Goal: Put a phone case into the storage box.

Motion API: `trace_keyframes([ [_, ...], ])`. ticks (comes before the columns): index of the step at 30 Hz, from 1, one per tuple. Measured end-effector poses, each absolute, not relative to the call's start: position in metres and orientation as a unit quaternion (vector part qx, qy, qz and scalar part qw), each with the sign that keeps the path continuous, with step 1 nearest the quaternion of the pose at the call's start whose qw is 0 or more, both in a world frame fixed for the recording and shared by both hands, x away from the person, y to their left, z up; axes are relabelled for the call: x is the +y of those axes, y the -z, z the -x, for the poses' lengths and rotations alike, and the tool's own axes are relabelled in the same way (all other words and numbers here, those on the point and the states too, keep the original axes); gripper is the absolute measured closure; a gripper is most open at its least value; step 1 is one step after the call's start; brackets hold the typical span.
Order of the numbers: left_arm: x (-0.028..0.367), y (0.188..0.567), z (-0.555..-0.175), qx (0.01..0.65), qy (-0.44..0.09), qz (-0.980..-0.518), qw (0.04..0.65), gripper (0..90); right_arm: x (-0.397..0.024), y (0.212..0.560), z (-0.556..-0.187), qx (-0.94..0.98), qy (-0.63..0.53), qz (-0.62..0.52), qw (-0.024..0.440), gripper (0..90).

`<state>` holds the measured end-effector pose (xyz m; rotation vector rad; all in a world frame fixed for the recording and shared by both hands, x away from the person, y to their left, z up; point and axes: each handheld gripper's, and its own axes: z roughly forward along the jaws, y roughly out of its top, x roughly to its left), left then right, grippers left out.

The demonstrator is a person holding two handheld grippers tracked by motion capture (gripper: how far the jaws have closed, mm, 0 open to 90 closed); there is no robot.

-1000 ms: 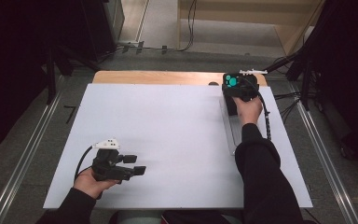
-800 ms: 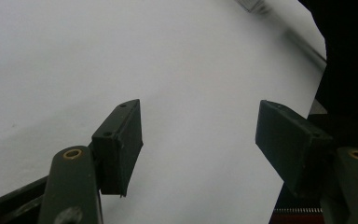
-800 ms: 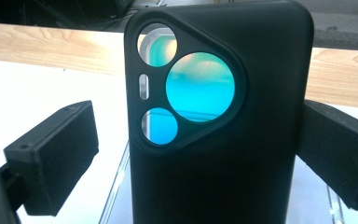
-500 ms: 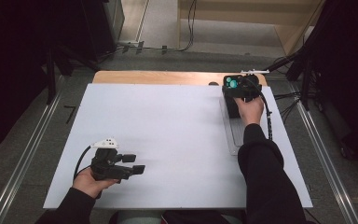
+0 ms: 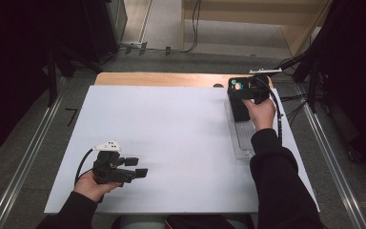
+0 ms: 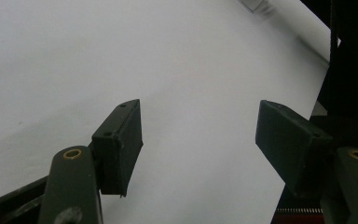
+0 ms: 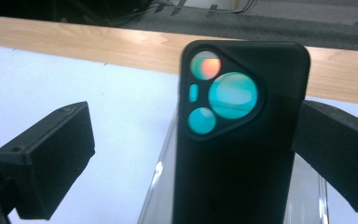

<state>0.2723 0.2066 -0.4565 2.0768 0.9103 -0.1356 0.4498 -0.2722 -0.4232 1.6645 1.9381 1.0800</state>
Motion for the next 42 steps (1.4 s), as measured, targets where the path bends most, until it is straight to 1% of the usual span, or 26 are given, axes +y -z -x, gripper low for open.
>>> trace_keyframes([
  [4,0.206,0.456,-0.272,0.363,0.055,-0.829,0.422,32.5,-0.267,0.414,-0.441,0.697,-0.388,-0.580,0.165,0.0],
  [9,0.206,0.456,-0.273,0.364,0.056,-0.829,0.421,32.6,-0.259,0.404,-0.431,0.715,-0.388,-0.561,0.154,0.0],
  [13,0.206,0.456,-0.273,0.363,0.055,-0.830,0.420,32.5,-0.251,0.401,-0.425,0.731,-0.390,-0.540,0.147,0.0],
  [16,0.207,0.456,-0.273,0.365,0.056,-0.829,0.421,32.5,-0.247,0.403,-0.421,0.741,-0.390,-0.530,0.131,0.0],
  [17,0.207,0.456,-0.273,0.364,0.056,-0.829,0.421,32.5,-0.246,0.403,-0.419,0.744,-0.390,-0.528,0.126,0.8],
  [19,0.207,0.456,-0.274,0.364,0.056,-0.829,0.421,32.5,-0.244,0.404,-0.415,0.747,-0.389,-0.525,0.123,9.3],
  [20,0.207,0.456,-0.274,0.364,0.056,-0.829,0.422,32.5,-0.242,0.404,-0.413,0.748,-0.388,-0.525,0.123,11.6],
  [26,0.207,0.456,-0.275,0.365,0.058,-0.829,0.420,32.5,-0.233,0.412,-0.402,0.766,-0.392,-0.497,0.107,13.2],
  [28,0.207,0.456,-0.275,0.364,0.058,-0.828,0.422,32.5,-0.231,0.415,-0.398,0.766,-0.398,-0.495,0.102,18.6],
  [42,0.207,0.454,-0.277,0.361,0.060,-0.827,0.427,32.5,-0.219,0.415,-0.363,0.784,-0.417,-0.455,0.062,23.0],
])
